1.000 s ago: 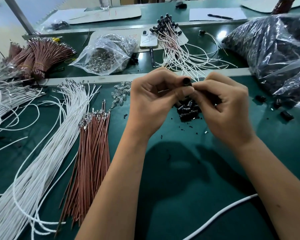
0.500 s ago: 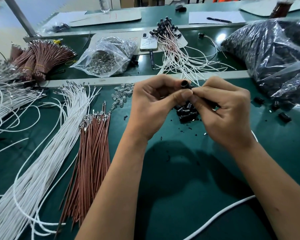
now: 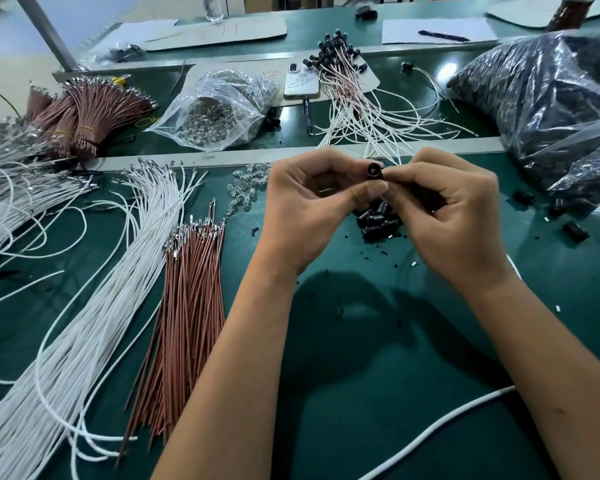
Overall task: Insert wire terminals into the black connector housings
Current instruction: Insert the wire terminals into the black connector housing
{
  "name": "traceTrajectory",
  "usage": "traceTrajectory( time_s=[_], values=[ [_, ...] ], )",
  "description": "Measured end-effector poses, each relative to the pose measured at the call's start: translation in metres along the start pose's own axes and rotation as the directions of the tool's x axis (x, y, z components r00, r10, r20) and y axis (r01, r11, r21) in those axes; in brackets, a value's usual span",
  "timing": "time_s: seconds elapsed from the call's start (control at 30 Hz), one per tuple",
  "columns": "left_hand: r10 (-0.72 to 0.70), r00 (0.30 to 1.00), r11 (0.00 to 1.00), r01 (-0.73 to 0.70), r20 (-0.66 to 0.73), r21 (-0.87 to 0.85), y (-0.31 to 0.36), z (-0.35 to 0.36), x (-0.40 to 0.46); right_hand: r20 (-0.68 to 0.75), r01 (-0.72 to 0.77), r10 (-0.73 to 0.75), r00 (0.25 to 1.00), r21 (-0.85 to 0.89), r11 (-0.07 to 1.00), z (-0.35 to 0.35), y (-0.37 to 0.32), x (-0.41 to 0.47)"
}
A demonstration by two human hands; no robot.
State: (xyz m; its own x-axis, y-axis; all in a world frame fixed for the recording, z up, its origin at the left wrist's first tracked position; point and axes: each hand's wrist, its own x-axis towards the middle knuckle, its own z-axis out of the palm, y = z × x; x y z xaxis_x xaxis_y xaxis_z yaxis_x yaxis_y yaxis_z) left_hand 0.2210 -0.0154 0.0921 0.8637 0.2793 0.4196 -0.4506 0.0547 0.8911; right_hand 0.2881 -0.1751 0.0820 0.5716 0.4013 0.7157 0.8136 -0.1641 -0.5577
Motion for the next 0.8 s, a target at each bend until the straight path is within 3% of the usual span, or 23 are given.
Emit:
traceTrajectory(
  time_s=[0.47,0.8],
  values=[
    [0.071,0.996,0.996,-0.074,0.052,0.053,0.011,0.001,0.0,0.026,0.046,-0.047,0.999,0.039,0.998,0.001,-0.003,0.0],
    [0.115,0.99,0.991,-0.12,0.082,0.061,0.016,0.004,0.0,-0.064,0.088,-0.088,0.994,-0.015,0.996,0.002,-0.008,-0.001]
  ],
)
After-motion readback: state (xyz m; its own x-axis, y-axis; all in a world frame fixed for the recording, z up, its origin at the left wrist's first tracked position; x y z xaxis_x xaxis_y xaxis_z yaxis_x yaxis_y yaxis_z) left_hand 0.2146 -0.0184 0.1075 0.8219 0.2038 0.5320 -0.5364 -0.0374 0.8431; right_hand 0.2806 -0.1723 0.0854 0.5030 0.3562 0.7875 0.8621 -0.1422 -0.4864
